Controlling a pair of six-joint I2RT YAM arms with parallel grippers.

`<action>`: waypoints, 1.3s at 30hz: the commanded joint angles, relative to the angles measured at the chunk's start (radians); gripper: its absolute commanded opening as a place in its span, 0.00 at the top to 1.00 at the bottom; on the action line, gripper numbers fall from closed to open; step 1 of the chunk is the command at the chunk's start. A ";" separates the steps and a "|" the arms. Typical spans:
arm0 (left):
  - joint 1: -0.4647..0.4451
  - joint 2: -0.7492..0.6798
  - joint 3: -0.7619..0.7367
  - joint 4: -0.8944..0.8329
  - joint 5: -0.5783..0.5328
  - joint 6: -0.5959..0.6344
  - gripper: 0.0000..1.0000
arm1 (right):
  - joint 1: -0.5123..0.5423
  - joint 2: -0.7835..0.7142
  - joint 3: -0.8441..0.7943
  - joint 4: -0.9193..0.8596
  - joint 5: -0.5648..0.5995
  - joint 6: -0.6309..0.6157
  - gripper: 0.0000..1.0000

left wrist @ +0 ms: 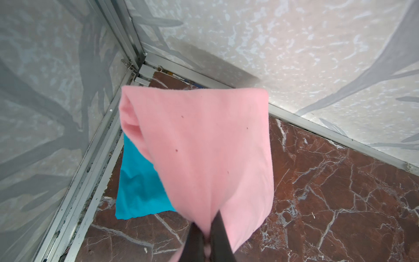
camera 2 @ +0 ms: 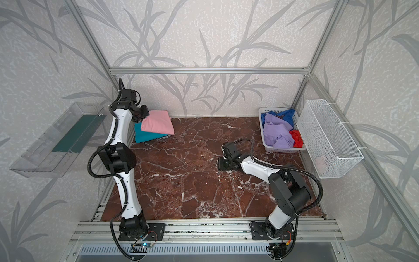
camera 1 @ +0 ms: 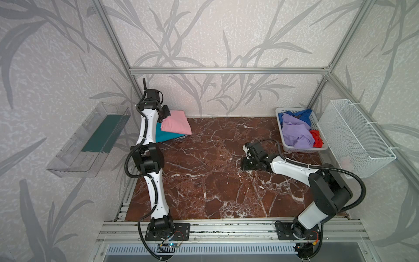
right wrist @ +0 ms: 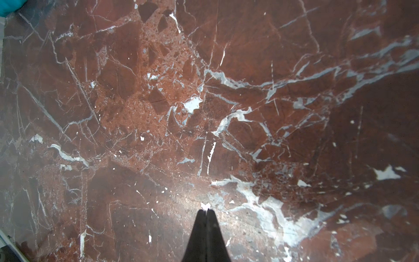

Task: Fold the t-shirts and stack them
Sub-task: 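Carry the pink bundle with the left gripper onto the teal shirt, then lower the pink bundle onto the teal shirt and open the left gripper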

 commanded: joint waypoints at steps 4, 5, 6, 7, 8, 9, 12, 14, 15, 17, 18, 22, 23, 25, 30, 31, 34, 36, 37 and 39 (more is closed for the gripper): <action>0.050 0.000 -0.114 0.111 0.013 0.025 1.00 | 0.007 0.010 0.027 -0.002 0.005 -0.001 1.00; 0.057 0.012 -0.134 0.129 0.014 0.024 1.00 | 0.007 0.011 0.028 -0.002 0.006 -0.001 1.00; 0.066 0.027 -0.144 0.139 0.016 0.019 1.00 | 0.007 0.011 0.028 -0.003 0.006 -0.001 1.00; 0.075 0.040 -0.146 0.140 0.019 0.013 1.00 | 0.007 0.013 0.028 -0.005 0.008 -0.001 1.00; 0.084 0.054 -0.145 0.141 0.024 0.007 1.00 | 0.007 0.012 0.026 -0.005 0.008 -0.001 1.00; 0.091 0.066 -0.145 0.141 0.026 0.003 1.00 | 0.007 0.012 0.026 -0.006 0.009 -0.001 1.00; 0.105 0.089 -0.146 0.142 0.031 0.000 1.00 | 0.009 0.014 0.026 -0.008 0.010 0.000 1.00; 0.107 0.098 -0.146 0.143 0.028 0.003 1.00 | 0.010 0.017 0.028 -0.009 0.011 0.002 1.00; 0.107 0.103 -0.147 0.142 0.026 0.008 1.00 | 0.010 0.019 0.030 -0.009 0.011 0.003 1.00; 0.108 0.109 -0.153 0.141 0.009 0.014 1.00 | 0.013 0.020 0.034 -0.008 0.014 0.005 1.00; 0.109 0.112 -0.158 0.143 -0.001 0.015 1.00 | 0.015 0.021 0.036 -0.009 0.015 0.005 1.00; 0.114 0.130 -0.166 0.135 -0.030 0.018 1.00 | 0.021 0.021 0.039 -0.011 0.020 0.005 1.00; 0.114 0.135 -0.166 0.131 -0.039 0.021 1.00 | 0.022 0.022 0.039 -0.012 0.022 0.006 1.00; 0.113 0.147 -0.163 0.117 -0.071 0.018 0.92 | 0.023 0.022 0.037 -0.015 0.023 0.006 1.00; 0.109 0.146 -0.155 0.055 -0.150 -0.005 0.62 | 0.026 0.014 0.032 -0.012 0.028 0.009 1.00; 0.109 0.141 -0.145 0.030 -0.158 -0.017 0.59 | 0.026 0.014 0.032 -0.012 0.028 0.011 1.00; 0.106 0.105 -0.137 -0.010 -0.145 -0.042 0.54 | 0.029 0.011 0.034 -0.009 0.026 0.013 1.00; 0.097 0.062 -0.152 -0.005 -0.137 -0.049 0.53 | 0.034 0.007 0.034 -0.006 0.027 0.014 1.00; 0.090 0.041 -0.157 -0.001 -0.131 -0.055 0.53 | 0.036 0.007 0.035 -0.005 0.028 0.014 1.00; 0.075 0.004 -0.159 0.004 -0.114 -0.063 0.59 | 0.038 0.007 0.036 -0.005 0.026 0.016 1.00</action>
